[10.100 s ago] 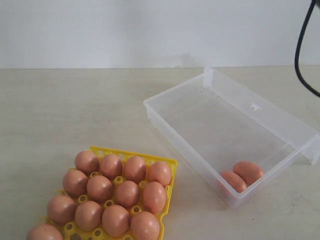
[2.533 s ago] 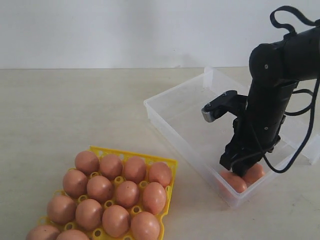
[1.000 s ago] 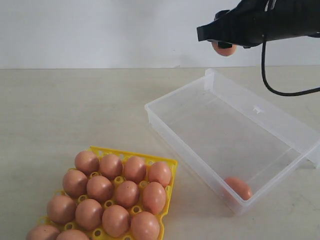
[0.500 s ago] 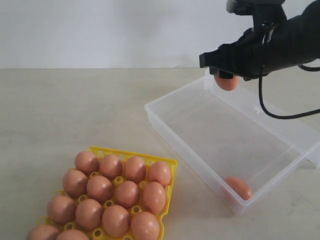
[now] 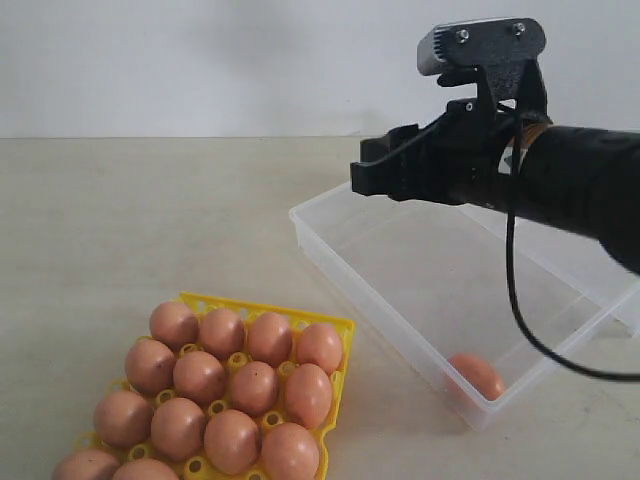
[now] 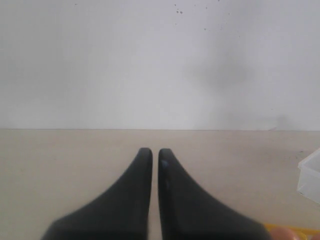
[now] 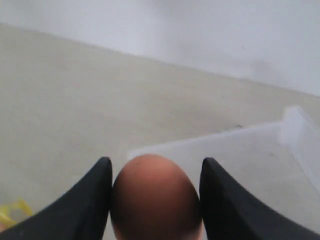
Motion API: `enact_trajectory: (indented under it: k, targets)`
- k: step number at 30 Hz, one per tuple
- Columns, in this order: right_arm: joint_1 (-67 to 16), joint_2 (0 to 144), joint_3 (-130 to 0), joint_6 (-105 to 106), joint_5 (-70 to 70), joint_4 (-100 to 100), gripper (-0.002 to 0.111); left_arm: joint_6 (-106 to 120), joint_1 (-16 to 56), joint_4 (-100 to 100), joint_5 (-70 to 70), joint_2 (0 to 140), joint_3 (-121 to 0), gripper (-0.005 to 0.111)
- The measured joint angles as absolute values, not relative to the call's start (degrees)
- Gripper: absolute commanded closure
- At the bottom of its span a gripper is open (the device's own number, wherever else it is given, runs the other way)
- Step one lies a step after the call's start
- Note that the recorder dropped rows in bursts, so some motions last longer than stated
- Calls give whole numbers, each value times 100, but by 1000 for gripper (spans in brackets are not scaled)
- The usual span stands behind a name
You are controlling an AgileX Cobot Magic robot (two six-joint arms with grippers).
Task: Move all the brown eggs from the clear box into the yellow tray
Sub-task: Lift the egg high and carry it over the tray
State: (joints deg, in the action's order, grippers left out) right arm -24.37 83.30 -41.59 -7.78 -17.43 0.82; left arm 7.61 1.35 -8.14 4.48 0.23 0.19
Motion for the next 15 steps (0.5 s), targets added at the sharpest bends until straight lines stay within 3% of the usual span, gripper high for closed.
enact_trajectory:
  k: [7, 15]
  targets:
    - [-3225, 8193, -3413, -2000, -3947, 61, 108, 761, 135, -814, 448, 23, 19, 103]
    - [-4315, 8180, -3398, -1713, -4348, -350, 109, 761, 135, -814, 448, 23, 19, 103]
